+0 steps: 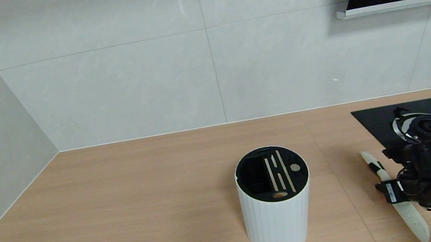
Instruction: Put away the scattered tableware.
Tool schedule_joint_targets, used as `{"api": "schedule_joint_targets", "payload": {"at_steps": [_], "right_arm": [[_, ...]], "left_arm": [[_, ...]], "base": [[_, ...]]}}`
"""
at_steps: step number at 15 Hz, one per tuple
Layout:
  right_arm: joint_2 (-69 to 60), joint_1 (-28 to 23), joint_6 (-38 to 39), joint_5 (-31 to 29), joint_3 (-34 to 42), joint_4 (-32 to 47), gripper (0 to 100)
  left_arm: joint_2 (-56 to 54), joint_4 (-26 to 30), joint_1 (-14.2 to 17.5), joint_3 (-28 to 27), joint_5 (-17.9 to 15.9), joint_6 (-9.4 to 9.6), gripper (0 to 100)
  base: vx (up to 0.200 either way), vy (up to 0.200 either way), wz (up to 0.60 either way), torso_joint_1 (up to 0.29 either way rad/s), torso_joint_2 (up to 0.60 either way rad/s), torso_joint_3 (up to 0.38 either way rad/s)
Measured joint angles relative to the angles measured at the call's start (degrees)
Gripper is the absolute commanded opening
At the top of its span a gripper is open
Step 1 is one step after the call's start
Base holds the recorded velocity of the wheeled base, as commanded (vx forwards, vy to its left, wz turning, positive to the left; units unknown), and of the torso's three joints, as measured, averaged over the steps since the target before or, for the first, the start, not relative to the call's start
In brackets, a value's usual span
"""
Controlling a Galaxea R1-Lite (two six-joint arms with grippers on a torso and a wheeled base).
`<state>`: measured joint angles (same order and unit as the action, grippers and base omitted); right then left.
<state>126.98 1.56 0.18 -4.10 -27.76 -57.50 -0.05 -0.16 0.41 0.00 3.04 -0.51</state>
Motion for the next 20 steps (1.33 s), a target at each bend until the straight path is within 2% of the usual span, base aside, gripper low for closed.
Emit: {"api": "schedule_joint_targets", "payload": {"at_steps": [6, 11, 13, 15, 17, 20], "right_arm": [[-1.89, 0.04, 0.06, -0.83, 0.43, 0.11, 0], [-10.72, 0.72, 0.0, -0.99, 2.33, -0.13, 0], [-15.98, 1.52, -0.05, -1.07, 2.4, 0.3, 0], [-22.19, 3.1, -0.13, -1.21, 0.2, 3.12, 0], [-28.09, 6.12, -0.13, -1.38, -5.18, 10.29, 0], [-35.15, 13.43, -0.11, -3.84, -12.4, 16.73, 0]], "left_arm": [[0.0, -0.05, 0.0, 0.0, -0.04, 0.3, 100], [0.0, -0.06, 0.0, 0.0, -0.02, 0.29, 100], [0.1, 0.06, 0.0, -0.44, -0.57, 2.15, 100], [1.67, 1.16, 0.0, -5.25, -2.15, 2.62, 100], [7.33, 3.6, -0.04, -13.67, -5.55, 3.02, 100], [21.13, 5.27, -0.12, -25.58, -12.01, 6.14, 100]], "base": [[0.0, 0.0, 0.0, 0.0, 0.0, 0.0], [0.0, 0.0, 0.0, 0.0, 0.0, 0.0], [0.0, 0.0, 0.0, 0.0, 0.0, 0.0], [0.0, 0.0, 0.0, 0.0, 0.0, 0.0], [0.0, 0.0, 0.0, 0.0, 0.0, 0.0], [0.0, 0.0, 0.0, 0.0, 0.0, 0.0]]}}
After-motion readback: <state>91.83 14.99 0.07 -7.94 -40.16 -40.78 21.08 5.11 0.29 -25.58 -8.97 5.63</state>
